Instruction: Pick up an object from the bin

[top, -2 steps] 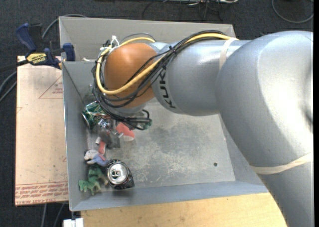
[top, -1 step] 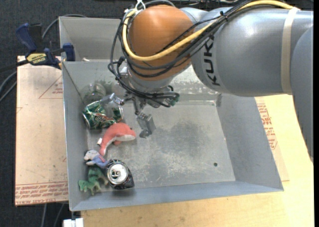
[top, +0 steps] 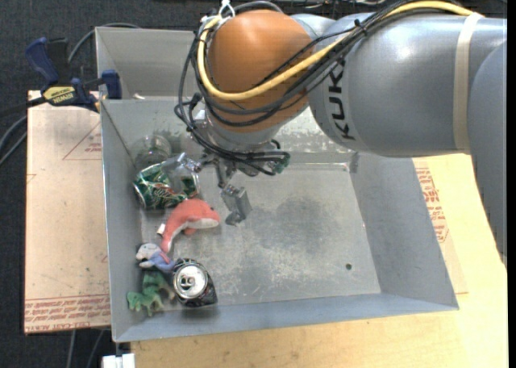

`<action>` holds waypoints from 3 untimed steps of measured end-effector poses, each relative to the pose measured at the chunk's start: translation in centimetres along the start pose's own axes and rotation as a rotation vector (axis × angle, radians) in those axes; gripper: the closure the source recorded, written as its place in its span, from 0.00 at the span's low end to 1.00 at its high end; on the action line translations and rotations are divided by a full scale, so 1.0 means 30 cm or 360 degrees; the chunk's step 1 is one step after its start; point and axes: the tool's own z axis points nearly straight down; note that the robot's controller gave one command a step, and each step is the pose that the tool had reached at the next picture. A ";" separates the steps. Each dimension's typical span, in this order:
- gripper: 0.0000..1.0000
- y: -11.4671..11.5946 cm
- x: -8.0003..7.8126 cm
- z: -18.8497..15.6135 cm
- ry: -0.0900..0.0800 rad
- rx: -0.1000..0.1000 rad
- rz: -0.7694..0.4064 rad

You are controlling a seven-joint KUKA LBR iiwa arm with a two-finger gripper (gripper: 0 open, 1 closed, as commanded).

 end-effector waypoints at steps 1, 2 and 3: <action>0.00 0.080 0.055 0.186 -0.0010 0.0010 -0.0445; 0.00 0.039 -0.032 0.277 -0.0007 0.0003 -0.0664; 1.00 -0.028 -0.093 0.481 -0.0014 0.0010 -0.0979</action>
Offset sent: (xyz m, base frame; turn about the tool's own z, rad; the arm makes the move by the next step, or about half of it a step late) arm 0.0049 0.0186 -0.0871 -0.4355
